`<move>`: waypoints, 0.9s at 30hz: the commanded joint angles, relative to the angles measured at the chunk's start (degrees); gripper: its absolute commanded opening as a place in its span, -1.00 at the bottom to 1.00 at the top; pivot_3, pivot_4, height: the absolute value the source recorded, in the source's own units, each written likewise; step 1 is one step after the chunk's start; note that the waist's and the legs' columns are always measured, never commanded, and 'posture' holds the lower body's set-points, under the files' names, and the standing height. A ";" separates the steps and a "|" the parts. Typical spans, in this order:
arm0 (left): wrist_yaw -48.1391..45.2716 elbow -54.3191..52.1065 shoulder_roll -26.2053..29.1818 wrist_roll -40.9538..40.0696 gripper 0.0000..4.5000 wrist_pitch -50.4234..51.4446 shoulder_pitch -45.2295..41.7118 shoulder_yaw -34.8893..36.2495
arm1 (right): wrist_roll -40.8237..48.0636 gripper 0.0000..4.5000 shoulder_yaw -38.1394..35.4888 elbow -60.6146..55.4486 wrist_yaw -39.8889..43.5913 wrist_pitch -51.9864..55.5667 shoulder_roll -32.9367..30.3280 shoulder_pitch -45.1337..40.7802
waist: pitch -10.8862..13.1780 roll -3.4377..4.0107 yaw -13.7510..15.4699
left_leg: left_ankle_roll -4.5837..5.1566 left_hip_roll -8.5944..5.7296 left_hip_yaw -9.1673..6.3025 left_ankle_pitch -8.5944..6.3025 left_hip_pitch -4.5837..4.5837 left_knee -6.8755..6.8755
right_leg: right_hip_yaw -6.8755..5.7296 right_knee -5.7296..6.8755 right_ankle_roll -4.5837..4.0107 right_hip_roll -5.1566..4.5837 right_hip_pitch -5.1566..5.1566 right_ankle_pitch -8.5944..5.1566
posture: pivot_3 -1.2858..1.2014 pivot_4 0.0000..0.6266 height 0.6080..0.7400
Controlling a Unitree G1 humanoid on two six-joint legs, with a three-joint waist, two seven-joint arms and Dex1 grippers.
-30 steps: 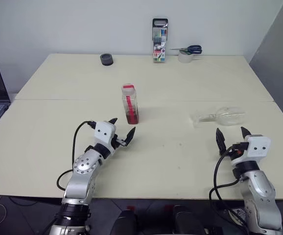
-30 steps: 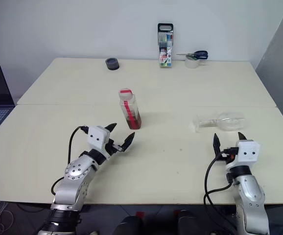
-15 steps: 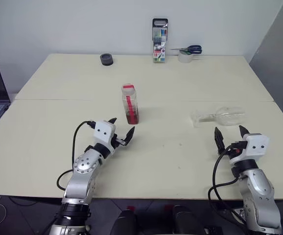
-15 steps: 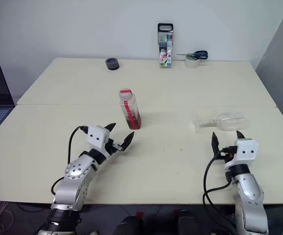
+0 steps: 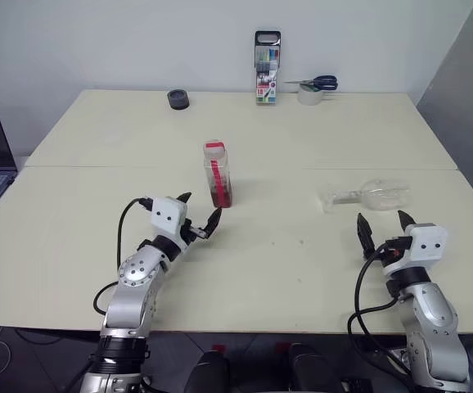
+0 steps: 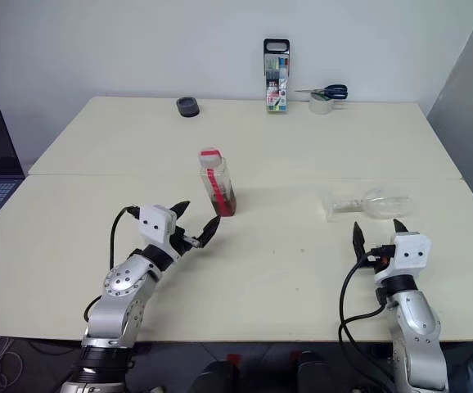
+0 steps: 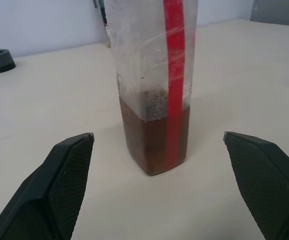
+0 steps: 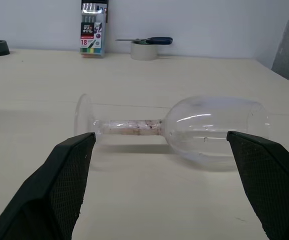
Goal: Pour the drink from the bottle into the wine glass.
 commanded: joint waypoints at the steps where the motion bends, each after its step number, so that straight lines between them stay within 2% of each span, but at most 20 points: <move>1: -0.23 -0.84 0.09 -0.04 0.98 -0.35 -0.98 0.08 | 0.81 1.00 -0.20 -1.91 0.34 -0.85 -0.39 0.07 | 0.00 0.00 0.00 | 0.00 0.00 0.00 0.00 0.00 0.00 | 0.00 0.00 0.00 0.00 0.00 0.00 | 0.03 -0.52 1.00; 6: -1.39 -1.39 -0.31 -1.46 0.98 0.74 -0.79 -0.21 | 3.19 1.00 1.82 -5.44 4.85 1.49 -2.91 0.31 | 0.01 0.00 -0.01 | 0.00 0.00 0.01 0.00 0.00 0.00 | 0.00 0.00 0.00 0.00 0.00 0.00 | 0.03 -0.52 1.00; 11: -1.27 -1.51 -1.06 -2.15 0.98 2.49 -1.91 -0.27 | 12.24 1.00 5.29 -13.64 12.84 10.96 -8.94 -0.71 | 0.05 -0.03 0.00 | 0.00 0.00 -0.02 0.00 -0.01 0.00 | -0.02 -0.01 0.01 0.00 0.00 0.00 | 0.03 -0.52 1.00; 17: 2.41 0.08 -2.54 1.31 0.98 4.00 -5.27 -1.94 | 22.55 1.00 6.16 -19.88 17.26 22.32 -15.87 -4.29 | 0.09 -0.09 0.05 | 0.01 -0.01 -0.07 0.00 -0.04 0.02 | -0.08 -0.02 0.02 0.01 0.02 -0.01 | 0.03 -0.52 1.00; 27: 8.95 4.91 -5.83 5.17 0.98 4.49 -10.63 -2.25 | 24.57 1.00 5.36 -18.79 20.83 23.70 -19.62 -3.37 | 0.16 -0.21 0.09 | 0.00 -0.02 -0.04 0.00 -0.06 0.01 | -0.06 -0.06 0.04 0.01 0.02 -0.01 | 0.03 -0.52 1.00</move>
